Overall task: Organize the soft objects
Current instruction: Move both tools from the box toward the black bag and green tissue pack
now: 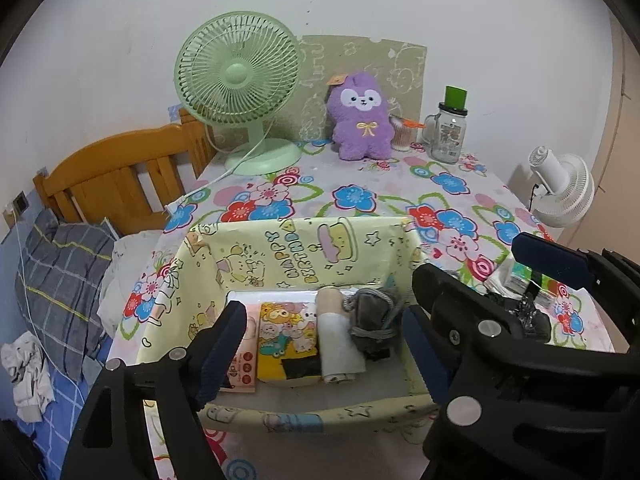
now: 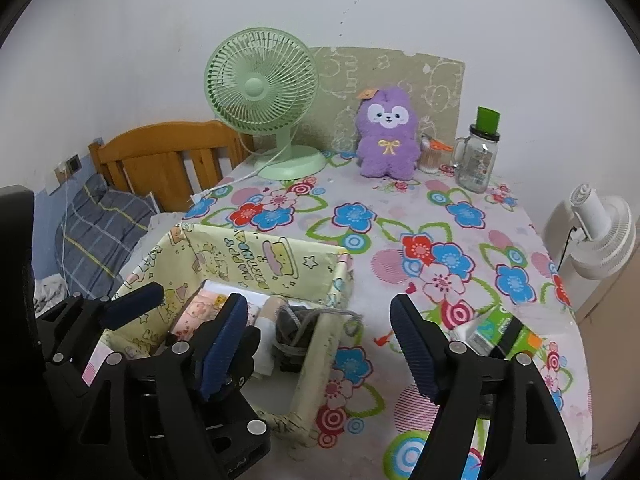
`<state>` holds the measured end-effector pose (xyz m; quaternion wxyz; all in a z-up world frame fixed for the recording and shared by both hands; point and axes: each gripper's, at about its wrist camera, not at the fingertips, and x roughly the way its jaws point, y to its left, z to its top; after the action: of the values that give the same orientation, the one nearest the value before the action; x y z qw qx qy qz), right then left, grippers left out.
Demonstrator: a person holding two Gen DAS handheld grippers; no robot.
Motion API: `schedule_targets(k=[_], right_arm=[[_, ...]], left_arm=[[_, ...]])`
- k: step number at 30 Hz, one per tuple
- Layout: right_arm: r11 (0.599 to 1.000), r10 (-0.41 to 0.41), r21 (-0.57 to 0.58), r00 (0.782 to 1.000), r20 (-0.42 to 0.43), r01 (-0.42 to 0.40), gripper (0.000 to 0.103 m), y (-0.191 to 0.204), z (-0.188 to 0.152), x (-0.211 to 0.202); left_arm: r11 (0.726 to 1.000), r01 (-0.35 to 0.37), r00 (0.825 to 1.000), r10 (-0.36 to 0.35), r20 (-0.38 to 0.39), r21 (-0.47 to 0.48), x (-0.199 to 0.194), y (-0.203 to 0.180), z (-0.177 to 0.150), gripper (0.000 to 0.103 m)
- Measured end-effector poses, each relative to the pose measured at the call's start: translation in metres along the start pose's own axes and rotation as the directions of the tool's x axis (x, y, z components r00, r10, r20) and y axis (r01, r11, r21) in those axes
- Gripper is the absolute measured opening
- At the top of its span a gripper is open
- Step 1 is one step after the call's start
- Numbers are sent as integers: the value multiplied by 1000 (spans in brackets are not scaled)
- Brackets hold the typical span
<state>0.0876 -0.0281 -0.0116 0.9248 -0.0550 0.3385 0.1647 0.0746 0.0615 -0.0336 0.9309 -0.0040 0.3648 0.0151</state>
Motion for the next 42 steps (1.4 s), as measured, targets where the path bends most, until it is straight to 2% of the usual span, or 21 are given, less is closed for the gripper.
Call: schedule_targets(k=[15,26,42], right_arm=[[999,-27,23,999,38,26,85,-21,-10,-26],[997,-64,53,996,68,60,96,-42,-19,-45],[990,-106,99,990,93,96,103,-78,-33,-62]], left_arm=[[999,12,1000,-13,24,35,-18,-27,-3,95],[997,36,998,-39,40,64,-28,-52,-6,102],[992,59,996,-66,60,111,-37,-92,-9,102]])
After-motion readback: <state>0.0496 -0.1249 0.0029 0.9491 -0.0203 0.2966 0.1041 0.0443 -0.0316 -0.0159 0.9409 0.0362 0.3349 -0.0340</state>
